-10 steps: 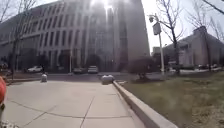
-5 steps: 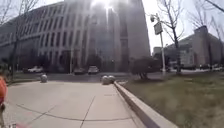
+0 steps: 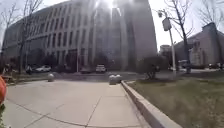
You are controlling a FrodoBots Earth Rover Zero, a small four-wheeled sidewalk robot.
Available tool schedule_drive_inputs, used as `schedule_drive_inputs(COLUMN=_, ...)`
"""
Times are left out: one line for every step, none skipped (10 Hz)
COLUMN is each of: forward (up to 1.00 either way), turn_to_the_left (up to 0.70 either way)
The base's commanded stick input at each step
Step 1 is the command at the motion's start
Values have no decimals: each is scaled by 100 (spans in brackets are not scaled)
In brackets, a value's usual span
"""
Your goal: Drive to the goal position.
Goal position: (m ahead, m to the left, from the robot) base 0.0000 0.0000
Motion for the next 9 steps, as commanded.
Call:
schedule_drive_inputs(forward=70, turn_to_the_left=15)
schedule_drive_inputs(forward=70, turn_to_the_left=8)
schedule_drive_inputs(forward=70, turn_to_the_left=0)
schedule_drive_inputs(forward=70, turn_to_the_left=5)
schedule_drive_inputs(forward=70, turn_to_the_left=12)
schedule_drive_inputs(forward=70, turn_to_the_left=19)
schedule_drive_inputs(forward=70, turn_to_the_left=26)
schedule_drive_inputs(forward=70, turn_to_the_left=33)
schedule_drive_inputs(forward=64, turn_to_the_left=31)
